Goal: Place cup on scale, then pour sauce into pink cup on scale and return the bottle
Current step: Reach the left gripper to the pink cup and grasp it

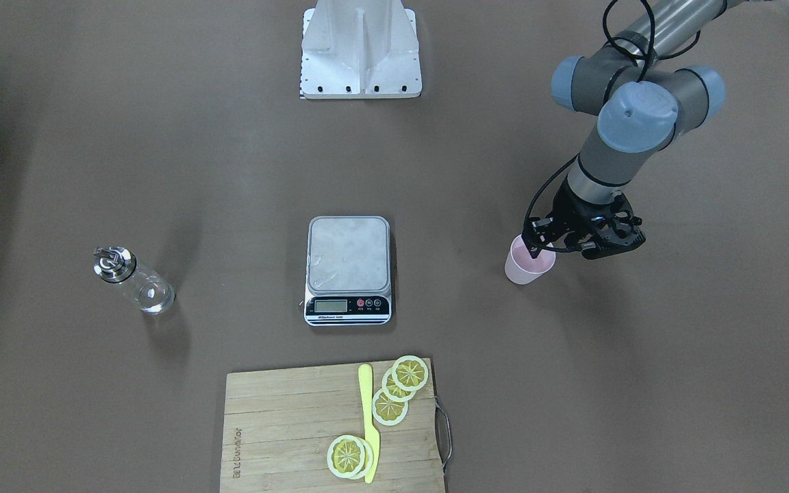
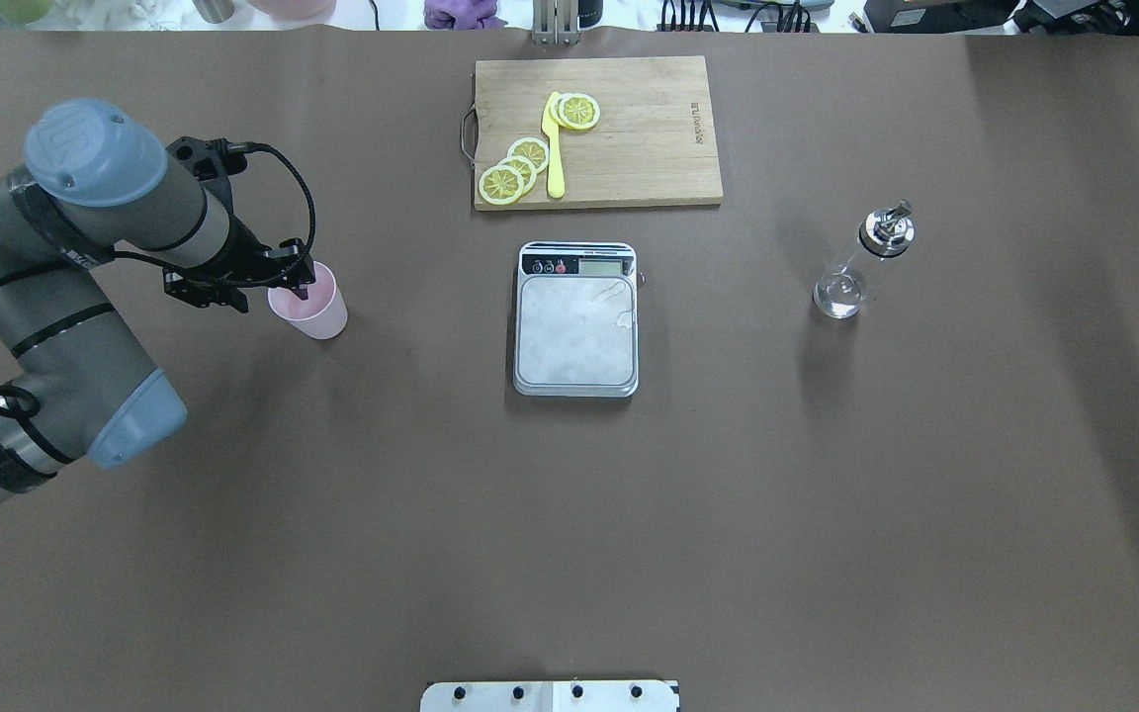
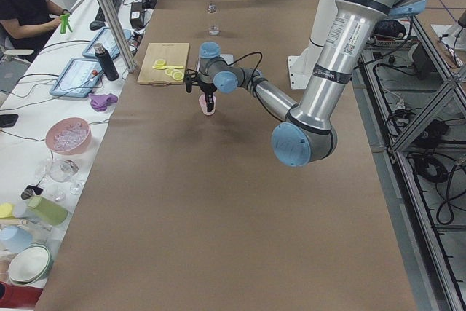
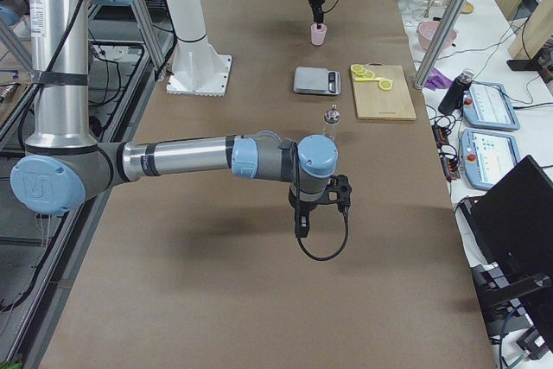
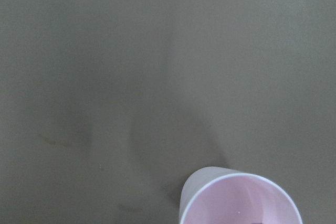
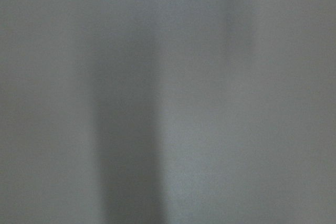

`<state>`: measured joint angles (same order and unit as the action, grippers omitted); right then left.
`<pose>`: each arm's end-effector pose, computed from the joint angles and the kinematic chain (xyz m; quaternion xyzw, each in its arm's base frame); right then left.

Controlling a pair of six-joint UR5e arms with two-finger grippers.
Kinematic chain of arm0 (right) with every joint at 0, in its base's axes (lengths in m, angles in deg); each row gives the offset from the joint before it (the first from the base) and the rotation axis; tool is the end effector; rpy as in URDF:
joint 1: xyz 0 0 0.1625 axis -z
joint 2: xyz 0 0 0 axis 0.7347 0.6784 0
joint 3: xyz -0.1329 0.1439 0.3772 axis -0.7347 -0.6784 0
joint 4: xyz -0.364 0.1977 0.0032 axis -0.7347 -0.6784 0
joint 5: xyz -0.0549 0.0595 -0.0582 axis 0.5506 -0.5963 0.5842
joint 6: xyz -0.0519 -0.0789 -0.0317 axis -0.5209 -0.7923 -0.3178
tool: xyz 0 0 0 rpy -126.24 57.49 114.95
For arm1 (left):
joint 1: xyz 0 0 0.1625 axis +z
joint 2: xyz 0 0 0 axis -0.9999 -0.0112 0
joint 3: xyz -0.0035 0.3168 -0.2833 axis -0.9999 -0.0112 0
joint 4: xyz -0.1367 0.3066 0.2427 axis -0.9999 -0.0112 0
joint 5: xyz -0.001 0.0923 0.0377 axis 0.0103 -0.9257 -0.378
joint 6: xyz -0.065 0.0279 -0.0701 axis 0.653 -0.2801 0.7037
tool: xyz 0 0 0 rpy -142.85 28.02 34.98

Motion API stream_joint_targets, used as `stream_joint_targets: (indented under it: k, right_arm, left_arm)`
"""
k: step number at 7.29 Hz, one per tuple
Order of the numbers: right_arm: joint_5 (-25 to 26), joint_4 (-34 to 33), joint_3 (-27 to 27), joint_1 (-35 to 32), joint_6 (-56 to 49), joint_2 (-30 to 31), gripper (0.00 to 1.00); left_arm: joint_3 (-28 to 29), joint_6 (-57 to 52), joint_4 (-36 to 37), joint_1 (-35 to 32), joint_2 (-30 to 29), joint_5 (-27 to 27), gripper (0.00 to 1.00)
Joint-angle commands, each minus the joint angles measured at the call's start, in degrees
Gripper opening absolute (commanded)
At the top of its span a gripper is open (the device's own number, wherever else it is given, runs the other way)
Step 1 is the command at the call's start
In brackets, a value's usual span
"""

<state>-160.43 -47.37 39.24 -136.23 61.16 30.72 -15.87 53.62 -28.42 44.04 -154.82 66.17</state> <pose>0.0516 -0.4610 0.6047 -0.0141 -0.4022 -0.0300 0.9150 0.3886 -0.5210 0.3656 0.0106 0.4017 -0.1242 0.9073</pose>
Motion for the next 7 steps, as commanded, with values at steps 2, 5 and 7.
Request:
stream_joint_targets:
  k: [2, 5, 7]
  right_arm:
    - [-0.09, 0.00, -0.18, 0.00, -0.05, 0.06, 1.00]
    - [-0.09, -0.09, -0.18, 0.00, -0.05, 0.06, 1.00]
    - [-0.09, -0.09, -0.26, 0.00, 0.04, 0.06, 1.00]
  left_arm:
    - [1.07, -0.04, 0.01, 0.06, -0.89, 0.11, 0.42]
    - [0.02, -0.04, 0.45, 0.06, -0.98, 0.55, 0.08]
    - [-4.18, -0.04, 3.69, -2.30, -1.07, 3.26, 0.00]
